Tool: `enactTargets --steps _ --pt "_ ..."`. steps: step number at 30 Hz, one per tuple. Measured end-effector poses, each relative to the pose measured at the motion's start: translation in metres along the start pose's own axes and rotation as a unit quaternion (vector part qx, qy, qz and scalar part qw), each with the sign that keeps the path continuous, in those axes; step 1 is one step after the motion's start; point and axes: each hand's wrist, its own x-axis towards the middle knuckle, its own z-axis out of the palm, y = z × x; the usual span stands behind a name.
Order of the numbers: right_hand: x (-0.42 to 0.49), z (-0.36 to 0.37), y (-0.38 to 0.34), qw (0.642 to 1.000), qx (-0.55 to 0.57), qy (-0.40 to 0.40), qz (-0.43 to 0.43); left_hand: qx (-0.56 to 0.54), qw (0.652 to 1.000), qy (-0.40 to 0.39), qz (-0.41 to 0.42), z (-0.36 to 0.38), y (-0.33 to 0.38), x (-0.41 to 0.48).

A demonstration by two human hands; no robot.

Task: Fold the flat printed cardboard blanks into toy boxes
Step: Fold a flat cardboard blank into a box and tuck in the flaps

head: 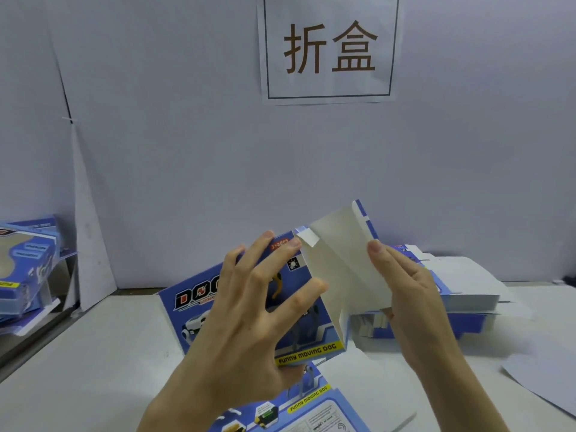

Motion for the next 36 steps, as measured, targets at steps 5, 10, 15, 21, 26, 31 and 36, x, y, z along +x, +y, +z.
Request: enactTargets --steps 5,10,15,21,26,31,36 --pt "0.000 0.003 0.001 0.998 -0.026 0.037 -0.048 0.005 1.000 0.006 0.004 -0.001 -0.001 0.000" --pt "-0.007 0.004 -0.001 0.993 -0.027 -0.067 -0.091 -0.019 0.999 0.019 -0.029 -0.006 -0.008 0.000" --pt "-0.012 0.014 -0.002 0.968 -0.067 -0.213 -0.111 -0.033 0.997 0.030 -0.059 -0.010 -0.006 -0.001" --pt "-0.018 0.035 0.005 0.964 -0.128 -0.185 -0.144 -0.042 0.996 0.047 -0.067 -0.013 -0.004 -0.001" --pt "-0.014 0.036 0.002 0.965 -0.113 -0.215 -0.099 -0.050 0.995 0.046 -0.068 -0.013 0.000 0.000" --pt "-0.027 0.035 0.000 0.954 -0.128 -0.247 -0.112 -0.077 0.993 0.041 -0.079 -0.014 -0.002 0.000" --pt "-0.020 0.019 -0.005 0.940 -0.115 -0.278 -0.161 -0.078 0.990 0.048 -0.109 -0.023 -0.012 -0.003"
